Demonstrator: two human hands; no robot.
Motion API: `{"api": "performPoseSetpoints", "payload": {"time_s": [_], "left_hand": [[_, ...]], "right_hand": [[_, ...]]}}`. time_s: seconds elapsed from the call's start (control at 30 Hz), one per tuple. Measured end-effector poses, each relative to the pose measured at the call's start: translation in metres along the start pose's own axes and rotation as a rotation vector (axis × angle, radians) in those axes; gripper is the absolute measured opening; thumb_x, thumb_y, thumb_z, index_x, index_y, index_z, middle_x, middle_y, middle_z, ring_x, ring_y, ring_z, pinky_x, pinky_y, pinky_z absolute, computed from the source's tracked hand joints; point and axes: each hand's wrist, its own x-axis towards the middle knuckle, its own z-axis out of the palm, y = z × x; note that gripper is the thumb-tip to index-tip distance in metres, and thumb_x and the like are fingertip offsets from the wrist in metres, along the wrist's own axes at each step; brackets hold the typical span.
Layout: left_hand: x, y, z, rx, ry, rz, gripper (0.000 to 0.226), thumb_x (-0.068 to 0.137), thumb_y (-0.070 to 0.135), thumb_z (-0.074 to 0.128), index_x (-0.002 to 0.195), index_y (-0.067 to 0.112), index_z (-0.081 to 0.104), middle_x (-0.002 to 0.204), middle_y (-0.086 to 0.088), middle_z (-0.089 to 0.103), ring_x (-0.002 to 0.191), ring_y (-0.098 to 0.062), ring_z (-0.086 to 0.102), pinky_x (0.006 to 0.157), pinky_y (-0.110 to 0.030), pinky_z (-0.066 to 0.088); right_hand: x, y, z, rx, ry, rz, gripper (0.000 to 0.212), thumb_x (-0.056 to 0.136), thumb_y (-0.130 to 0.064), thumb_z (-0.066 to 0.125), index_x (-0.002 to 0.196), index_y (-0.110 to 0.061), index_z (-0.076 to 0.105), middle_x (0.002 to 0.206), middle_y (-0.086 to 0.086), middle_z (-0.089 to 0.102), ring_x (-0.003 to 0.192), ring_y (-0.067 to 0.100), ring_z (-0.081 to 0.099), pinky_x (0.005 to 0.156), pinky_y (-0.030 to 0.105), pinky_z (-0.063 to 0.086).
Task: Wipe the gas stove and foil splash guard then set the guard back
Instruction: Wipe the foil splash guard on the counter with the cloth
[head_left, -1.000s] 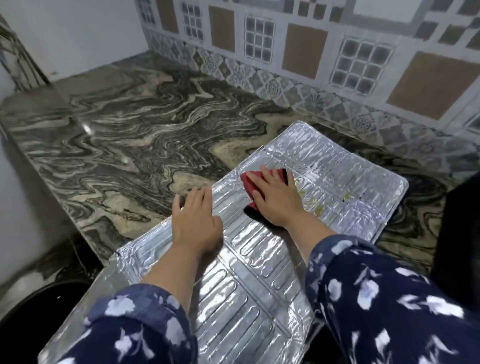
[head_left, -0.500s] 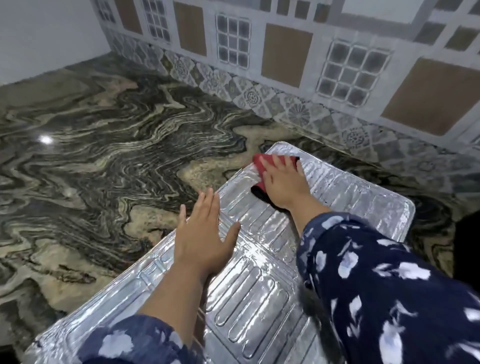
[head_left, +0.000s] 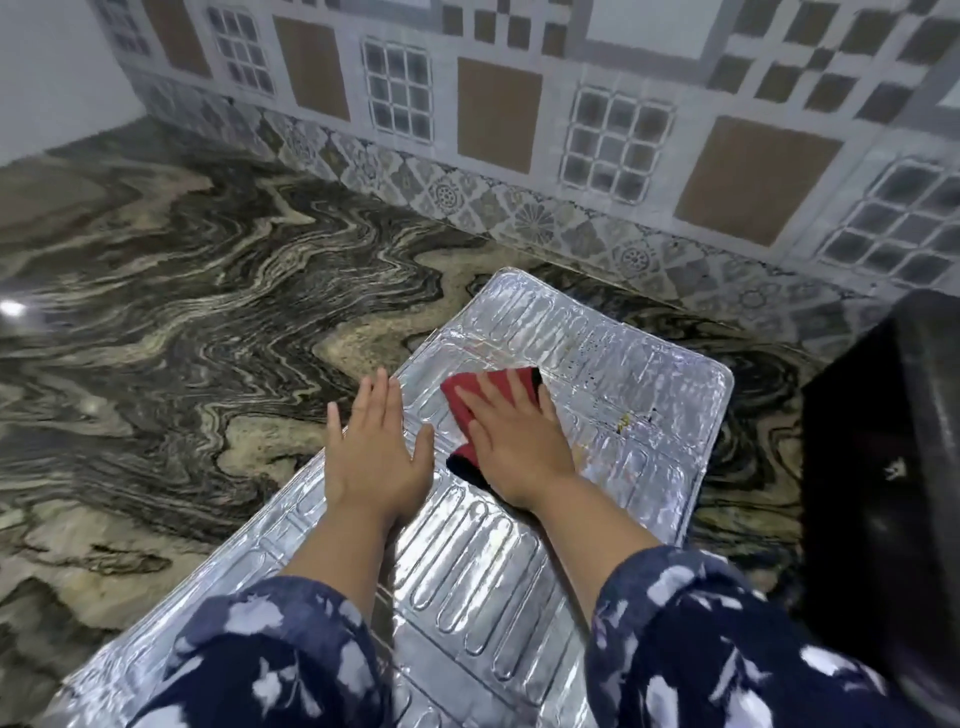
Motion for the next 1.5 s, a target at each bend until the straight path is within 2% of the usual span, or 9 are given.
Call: {"api": "performPoseSetpoints", "payload": {"time_s": [0.2,0.53,0.67,0.83,1.0,1.13,1.27,1.4,1.5], "left_hand": [[-0.003,-0.004,-0.001,-0.005,-0.008,0.023,0.074,0.092,0.058,0.008,0.151,0.015,-0.003,0.161,0.001,-0.012,0.148,-0.012,-0.012,0.121,-0.045,-0.004],[0.003,-0.006,0.009,-0.007,0.062,0.024,0.079,0.088,0.063,0.006,0.152,0.017,0.0,0.161,0.004,-0.009,0.148,-0.01,-0.01,0.12,-0.045,-0.006],[0.005,-0.005,0.01,0.015,0.055,0.021,0.078,0.089,0.061,0.006,0.152,0.015,0.001,0.161,0.002,-0.007,0.148,-0.012,-0.008,0.119,-0.047,-0.005],[0.003,-0.005,0.006,0.014,0.022,0.019,0.076,0.092,0.059,0.011,0.152,0.013,0.002,0.161,0.0,-0.006,0.149,-0.014,-0.006,0.12,-0.048,-0.003],[0.0,-0.005,0.003,0.017,0.004,0.024,0.077,0.092,0.059,0.012,0.152,0.011,0.003,0.162,-0.001,-0.004,0.149,-0.015,-0.005,0.12,-0.049,-0.001],[0.001,-0.006,0.003,0.015,0.009,0.031,0.077,0.092,0.058,0.014,0.152,0.011,0.004,0.162,-0.002,-0.004,0.149,-0.016,-0.004,0.12,-0.049,-0.001],[0.004,-0.006,0.006,0.02,0.026,0.042,0.076,0.093,0.058,0.015,0.151,0.01,0.005,0.162,-0.002,-0.003,0.149,-0.016,-0.004,0.119,-0.049,-0.002],[0.006,-0.005,0.008,0.028,0.032,0.035,0.075,0.093,0.056,0.017,0.151,0.01,0.006,0.162,-0.003,-0.002,0.149,-0.016,-0.004,0.119,-0.048,-0.003],[0.007,-0.004,0.008,0.035,0.026,0.035,0.075,0.093,0.056,0.017,0.151,0.01,0.004,0.162,-0.003,-0.003,0.149,-0.016,-0.005,0.119,-0.049,-0.003]], "right_hand": [[-0.04,0.031,0.003,-0.075,0.037,0.048,0.051,0.097,-0.051,0.015,0.147,-0.045,0.012,0.16,-0.01,0.005,0.148,0.02,-0.004,0.119,0.048,-0.004],[0.064,0.129,-0.031,-0.094,0.095,0.378,0.051,0.098,-0.045,0.016,0.149,-0.039,0.013,0.161,-0.004,0.003,0.148,0.026,-0.003,0.117,0.053,-0.005],[0.052,0.106,-0.025,-0.06,0.063,0.397,0.051,0.098,-0.042,0.015,0.149,-0.039,0.009,0.161,-0.005,-0.002,0.148,0.028,-0.006,0.116,0.055,-0.007],[-0.024,0.045,-0.001,-0.022,0.058,0.301,0.054,0.096,-0.052,0.015,0.149,-0.041,0.007,0.161,-0.006,-0.008,0.147,0.026,-0.012,0.117,0.052,-0.008],[-0.08,0.052,0.004,-0.075,0.082,0.395,0.06,0.093,-0.059,0.016,0.149,-0.04,0.005,0.161,-0.006,-0.008,0.147,0.023,-0.015,0.118,0.051,-0.005],[-0.063,0.084,-0.007,-0.091,0.089,0.553,0.06,0.094,-0.057,0.015,0.149,-0.038,0.002,0.161,-0.002,-0.007,0.147,0.027,-0.011,0.118,0.051,-0.007],[-0.025,0.125,-0.02,-0.067,0.135,0.63,0.059,0.094,-0.053,0.019,0.149,-0.037,0.009,0.162,0.001,0.0,0.147,0.031,-0.005,0.117,0.053,-0.006],[0.008,0.151,-0.03,-0.044,0.128,0.649,0.055,0.096,-0.047,0.021,0.149,-0.037,0.011,0.162,-0.003,0.0,0.148,0.03,-0.005,0.116,0.056,-0.005],[0.018,0.132,-0.028,-0.035,0.111,0.567,0.053,0.098,-0.041,0.018,0.149,-0.037,0.009,0.161,-0.006,-0.002,0.148,0.029,-0.005,0.116,0.056,-0.005]]}}
